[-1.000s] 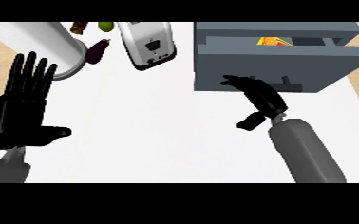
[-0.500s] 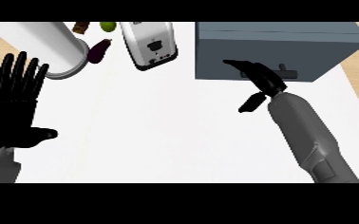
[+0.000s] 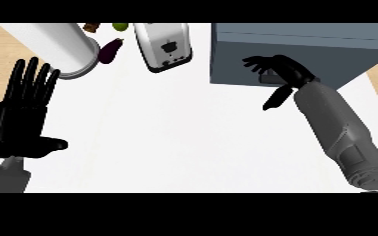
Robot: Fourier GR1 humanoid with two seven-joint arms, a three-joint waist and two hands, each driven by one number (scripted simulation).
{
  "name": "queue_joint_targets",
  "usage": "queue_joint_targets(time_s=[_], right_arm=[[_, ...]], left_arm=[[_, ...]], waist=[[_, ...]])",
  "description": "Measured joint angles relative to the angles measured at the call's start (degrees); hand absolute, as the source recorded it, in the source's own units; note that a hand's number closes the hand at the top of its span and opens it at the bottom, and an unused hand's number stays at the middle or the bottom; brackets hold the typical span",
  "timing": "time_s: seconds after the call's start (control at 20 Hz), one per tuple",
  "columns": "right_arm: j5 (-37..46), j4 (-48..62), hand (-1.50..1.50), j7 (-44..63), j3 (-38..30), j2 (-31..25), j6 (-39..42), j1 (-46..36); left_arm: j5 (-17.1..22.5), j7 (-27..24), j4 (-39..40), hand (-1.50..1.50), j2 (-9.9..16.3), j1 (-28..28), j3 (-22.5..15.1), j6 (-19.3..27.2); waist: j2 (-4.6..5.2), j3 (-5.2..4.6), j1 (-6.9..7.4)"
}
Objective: Pick up the cup, place it into the drawer and close the drawer
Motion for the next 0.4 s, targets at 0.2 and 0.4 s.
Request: queue_joint_targets(time_s=[0.2, 0.4], right_arm=[[0.09, 2.67, -1.50, -1.43, -0.39, -0.69, 1.79, -1.48], [0.12, 4.46, -1.50, -2.26, -0.79, -0.94, 2.49, -2.31]], left_arm=[[-0.88, -0.26, 0.57, -1.50, -0.31, -0.58, -0.19, -0.26], [-1.72, -0.27, 1.23, -1.50, -0.43, -1.04, -0.50, -0.61]], waist=[[0.03, -0.05, 0.36], [-0.01, -0.15, 0.52]])
